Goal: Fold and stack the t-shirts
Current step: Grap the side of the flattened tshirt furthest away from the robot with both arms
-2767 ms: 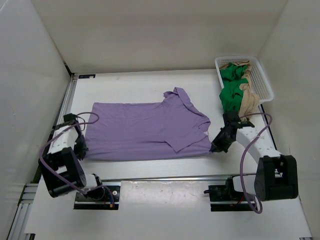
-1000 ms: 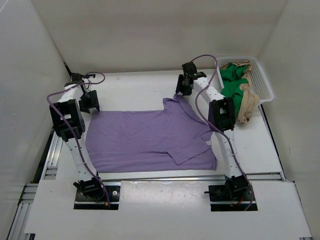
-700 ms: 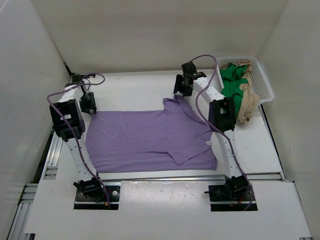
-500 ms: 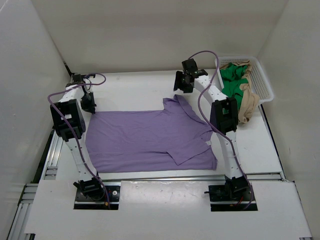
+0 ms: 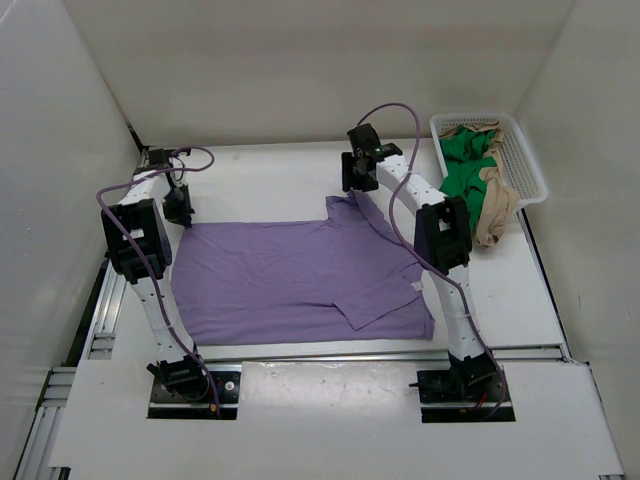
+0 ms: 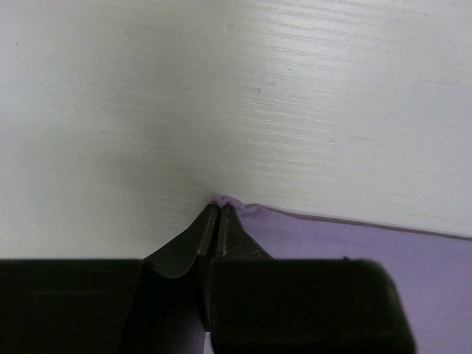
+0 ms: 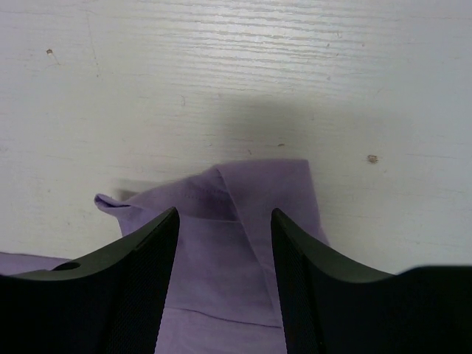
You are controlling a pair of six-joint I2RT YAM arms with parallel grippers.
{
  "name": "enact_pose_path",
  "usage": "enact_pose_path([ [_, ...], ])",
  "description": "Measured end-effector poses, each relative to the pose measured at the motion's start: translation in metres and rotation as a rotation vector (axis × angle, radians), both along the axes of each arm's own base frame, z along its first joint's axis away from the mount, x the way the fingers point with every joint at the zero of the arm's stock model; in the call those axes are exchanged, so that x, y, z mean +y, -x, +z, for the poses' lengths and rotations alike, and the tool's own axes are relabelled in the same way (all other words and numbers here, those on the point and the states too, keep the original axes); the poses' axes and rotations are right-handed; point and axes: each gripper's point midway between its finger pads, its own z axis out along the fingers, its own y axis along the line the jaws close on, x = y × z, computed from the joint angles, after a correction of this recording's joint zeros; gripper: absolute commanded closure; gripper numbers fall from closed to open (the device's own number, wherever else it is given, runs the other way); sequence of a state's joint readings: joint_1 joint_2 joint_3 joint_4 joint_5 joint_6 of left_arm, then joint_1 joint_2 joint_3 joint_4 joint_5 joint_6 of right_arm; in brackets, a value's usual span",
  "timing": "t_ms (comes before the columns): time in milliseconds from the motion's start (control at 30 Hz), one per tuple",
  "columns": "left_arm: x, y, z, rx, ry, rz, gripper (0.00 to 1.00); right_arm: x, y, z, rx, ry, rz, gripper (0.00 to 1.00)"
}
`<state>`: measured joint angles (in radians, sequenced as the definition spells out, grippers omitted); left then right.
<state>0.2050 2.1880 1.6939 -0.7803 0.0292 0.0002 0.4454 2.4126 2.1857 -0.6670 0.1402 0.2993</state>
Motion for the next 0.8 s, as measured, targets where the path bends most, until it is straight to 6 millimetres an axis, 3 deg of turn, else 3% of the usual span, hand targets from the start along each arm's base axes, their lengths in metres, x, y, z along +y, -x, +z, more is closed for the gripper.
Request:
enact_pose_path([
  [167,0.0,0.0,0.0,0.001,-0.003,-0.001,0.88,-0.005,-0.002,-0.001,-0.013,0.034,-0.018,0.53],
  [300,0.0,0.0,0.0,0.001,-0.005,0.0,0.9,-0.014,-0.005,-0.016,-0.005,0.077,-0.043,0.6],
  [467,0.001,0.001,0.0,0.005,-0.015,0.002,0.9,-0.021,-0.005,-0.038,0.02,0.111,-0.052,0.97],
  [700,0.004,0.003,0.001,0.013,-0.035,0.007,0.9,-0.022,-0.009,-0.035,0.016,0.091,-0.052,1.0],
  [800,0.004,0.007,0.003,0.021,-0.039,0.009,0.9,-0.028,0.005,-0.026,0.037,0.083,-0.044,1.0],
])
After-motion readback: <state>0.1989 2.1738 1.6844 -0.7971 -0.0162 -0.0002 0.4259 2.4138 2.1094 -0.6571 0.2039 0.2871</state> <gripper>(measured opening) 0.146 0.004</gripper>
